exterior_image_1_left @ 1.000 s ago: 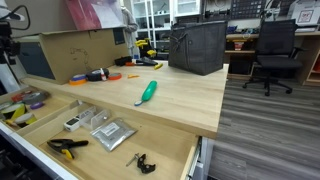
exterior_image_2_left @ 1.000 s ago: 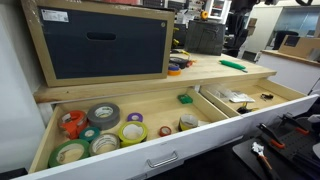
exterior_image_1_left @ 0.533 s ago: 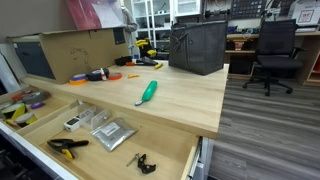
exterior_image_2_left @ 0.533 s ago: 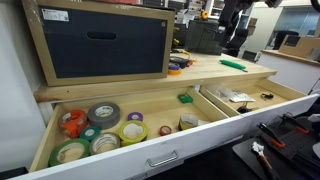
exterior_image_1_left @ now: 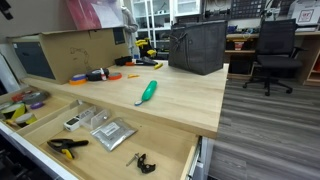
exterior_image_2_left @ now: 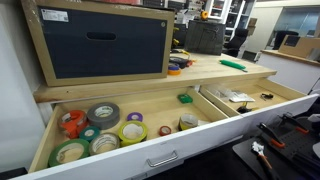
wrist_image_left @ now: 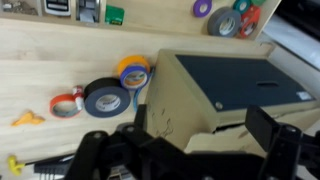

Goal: Put the grey tape into the drawer

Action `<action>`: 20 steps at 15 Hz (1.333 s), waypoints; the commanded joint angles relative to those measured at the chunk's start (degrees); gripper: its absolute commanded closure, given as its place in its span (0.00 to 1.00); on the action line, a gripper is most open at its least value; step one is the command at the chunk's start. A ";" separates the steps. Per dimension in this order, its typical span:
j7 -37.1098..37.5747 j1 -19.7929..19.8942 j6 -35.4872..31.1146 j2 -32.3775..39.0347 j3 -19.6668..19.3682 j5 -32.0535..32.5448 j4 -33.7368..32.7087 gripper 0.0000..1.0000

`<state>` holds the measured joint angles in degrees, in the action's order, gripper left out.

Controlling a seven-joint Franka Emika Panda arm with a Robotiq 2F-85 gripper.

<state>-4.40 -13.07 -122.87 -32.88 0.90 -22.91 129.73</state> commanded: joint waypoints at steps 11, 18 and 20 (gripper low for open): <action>8.66 5.73 19.10 7.89 -4.91 -5.33 -12.04 0.00; 15.40 10.36 41.25 13.15 -1.83 5.95 -26.06 0.00; 14.49 10.67 45.12 15.29 -0.15 11.04 -29.87 0.00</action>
<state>9.44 -3.81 -84.20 -22.45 -2.04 -17.46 107.52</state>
